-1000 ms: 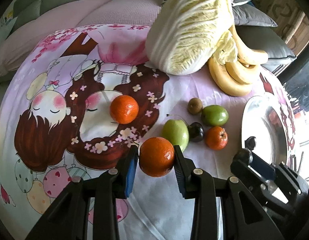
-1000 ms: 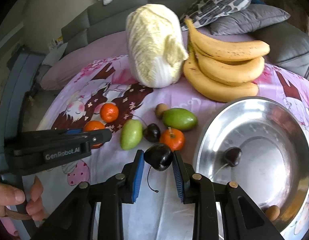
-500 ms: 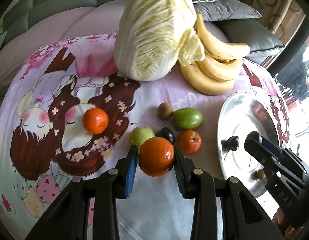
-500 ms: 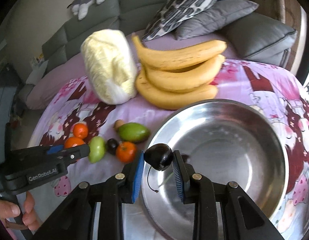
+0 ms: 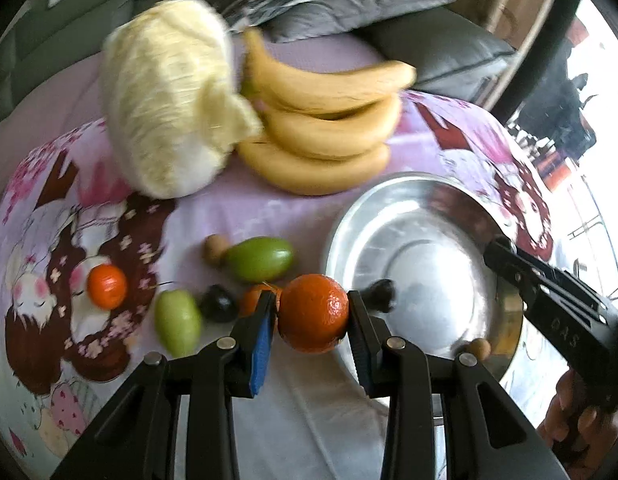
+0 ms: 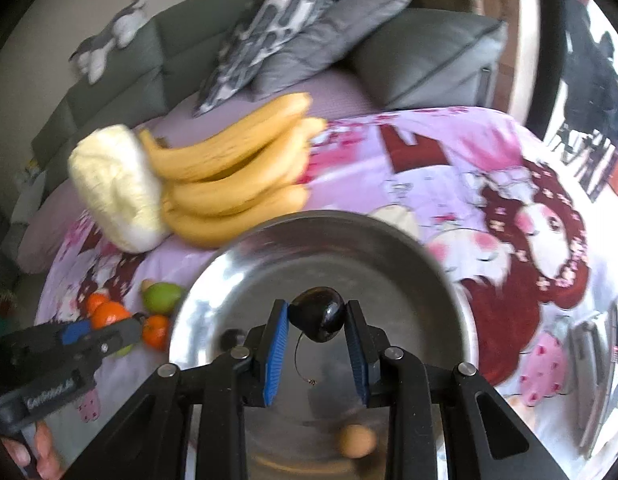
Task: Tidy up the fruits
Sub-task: 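Carry the tangerine with the left tool while the right tool carries the cherry over the bowl, then lower and release the tangerine into the bowl with the left tool while the right tool drops the cherry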
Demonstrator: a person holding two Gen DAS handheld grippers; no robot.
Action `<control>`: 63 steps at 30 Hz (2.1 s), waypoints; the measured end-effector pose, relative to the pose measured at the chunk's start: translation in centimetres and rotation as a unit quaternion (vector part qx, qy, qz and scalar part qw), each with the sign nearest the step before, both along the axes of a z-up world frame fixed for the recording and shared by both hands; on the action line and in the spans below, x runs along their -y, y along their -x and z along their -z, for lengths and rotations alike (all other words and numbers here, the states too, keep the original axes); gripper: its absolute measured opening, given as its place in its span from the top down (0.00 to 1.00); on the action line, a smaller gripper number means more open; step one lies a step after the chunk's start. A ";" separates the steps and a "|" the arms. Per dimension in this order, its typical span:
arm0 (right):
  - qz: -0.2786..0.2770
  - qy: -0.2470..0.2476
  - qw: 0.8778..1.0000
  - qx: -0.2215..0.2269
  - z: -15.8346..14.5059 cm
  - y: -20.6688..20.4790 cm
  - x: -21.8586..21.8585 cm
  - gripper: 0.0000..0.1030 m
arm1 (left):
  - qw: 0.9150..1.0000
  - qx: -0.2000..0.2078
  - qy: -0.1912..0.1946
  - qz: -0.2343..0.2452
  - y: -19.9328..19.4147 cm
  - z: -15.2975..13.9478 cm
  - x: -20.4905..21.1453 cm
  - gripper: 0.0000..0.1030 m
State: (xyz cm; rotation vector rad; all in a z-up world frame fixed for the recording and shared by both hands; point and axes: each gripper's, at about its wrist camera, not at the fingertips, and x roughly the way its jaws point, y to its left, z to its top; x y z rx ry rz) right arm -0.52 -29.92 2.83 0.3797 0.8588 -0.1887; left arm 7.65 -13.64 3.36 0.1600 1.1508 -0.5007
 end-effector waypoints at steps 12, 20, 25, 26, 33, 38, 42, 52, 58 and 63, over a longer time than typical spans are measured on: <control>0.014 0.005 1.000 -0.018 1.0 0.8 1.7 0.70 | 0.996 -0.012 -0.038 0.077 2.2 2.2 6.1 0.65; 0.004 -0.001 0.999 -0.047 2.7 0.2 1.4 0.70 | 0.994 -0.022 -0.058 0.087 2.5 3.8 7.6 0.65; 0.002 0.004 0.999 -0.053 3.0 0.0 1.3 0.70 | 0.993 -0.025 -0.067 0.089 2.5 4.9 8.5 0.65; 0.002 0.005 0.998 -0.055 3.1 -0.1 1.3 0.70 | 0.993 -0.026 -0.070 0.089 2.4 5.1 8.8 0.65; 0.000 0.003 0.998 -0.067 3.9 -0.5 1.3 0.70 | 0.992 -0.028 -0.079 0.089 2.3 6.0 9.7 0.65; 0.000 0.004 0.997 -0.073 4.2 -0.6 1.3 0.70 | 0.993 -0.028 -0.080 0.088 2.2 6.3 9.9 0.65; -0.001 0.004 0.997 -0.077 4.4 -0.7 1.3 0.70 | 0.993 -0.029 -0.079 0.086 2.1 6.3 9.9 0.64; -0.007 0.006 0.997 -0.079 4.3 -1.0 1.0 0.69 | 0.993 -0.030 -0.072 0.086 2.2 5.5 8.6 0.64; -0.009 0.004 0.997 -0.078 4.2 -1.1 1.0 0.68 | 0.994 -0.028 -0.068 0.085 2.4 5.0 8.4 0.54; -0.007 0.004 0.997 -0.074 4.1 -1.0 1.0 0.49 | 0.994 -0.028 -0.065 0.083 2.4 4.7 8.1 0.53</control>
